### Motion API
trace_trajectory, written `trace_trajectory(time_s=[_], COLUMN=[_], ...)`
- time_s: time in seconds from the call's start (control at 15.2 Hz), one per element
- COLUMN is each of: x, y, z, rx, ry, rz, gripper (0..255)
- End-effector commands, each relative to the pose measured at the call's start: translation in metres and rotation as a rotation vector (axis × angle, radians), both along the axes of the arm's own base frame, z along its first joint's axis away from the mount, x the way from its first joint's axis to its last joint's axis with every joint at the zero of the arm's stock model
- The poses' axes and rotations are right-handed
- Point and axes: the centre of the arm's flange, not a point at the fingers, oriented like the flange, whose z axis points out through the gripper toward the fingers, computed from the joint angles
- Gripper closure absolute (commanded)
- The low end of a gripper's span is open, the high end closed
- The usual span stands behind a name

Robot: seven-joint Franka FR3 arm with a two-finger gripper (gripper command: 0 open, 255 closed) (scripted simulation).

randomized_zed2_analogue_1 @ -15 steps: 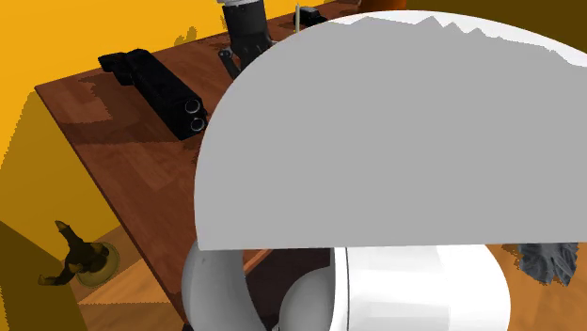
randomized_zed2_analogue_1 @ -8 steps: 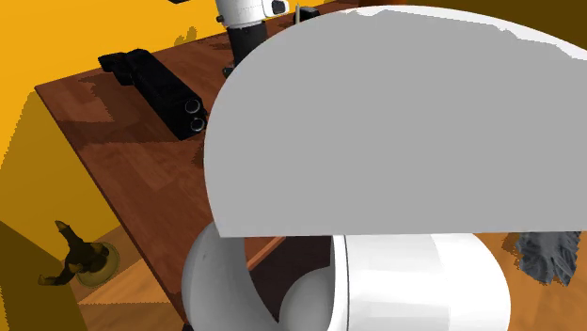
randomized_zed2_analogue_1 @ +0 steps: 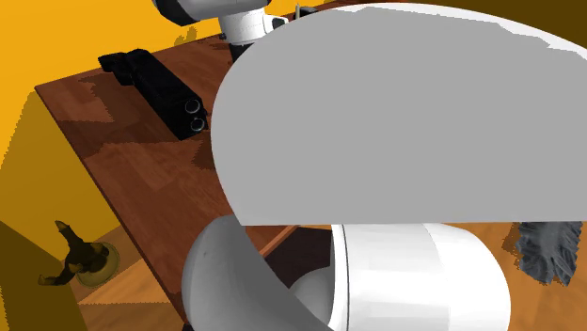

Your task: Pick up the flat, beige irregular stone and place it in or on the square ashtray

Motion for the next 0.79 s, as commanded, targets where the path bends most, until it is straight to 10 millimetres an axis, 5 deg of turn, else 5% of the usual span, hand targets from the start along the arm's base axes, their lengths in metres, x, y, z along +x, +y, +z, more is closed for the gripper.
trace_trajectory(time_s=[0.0,0.2,0.26,0.59,0.73], x=[0.0,0.0,0.0,0.0,0.003], y=[0.0,0.0,0.0,0.0,0.004], z=[0.0,0.0,0.0,0.0,0.026], rx=[0.0,0.0,0.0,0.0,0.0], ry=[0.0,0.0,0.0,0.0,0.0], rz=[0.0,0.0,0.0,0.0,0.0], gripper=[255,255,0,0,0])
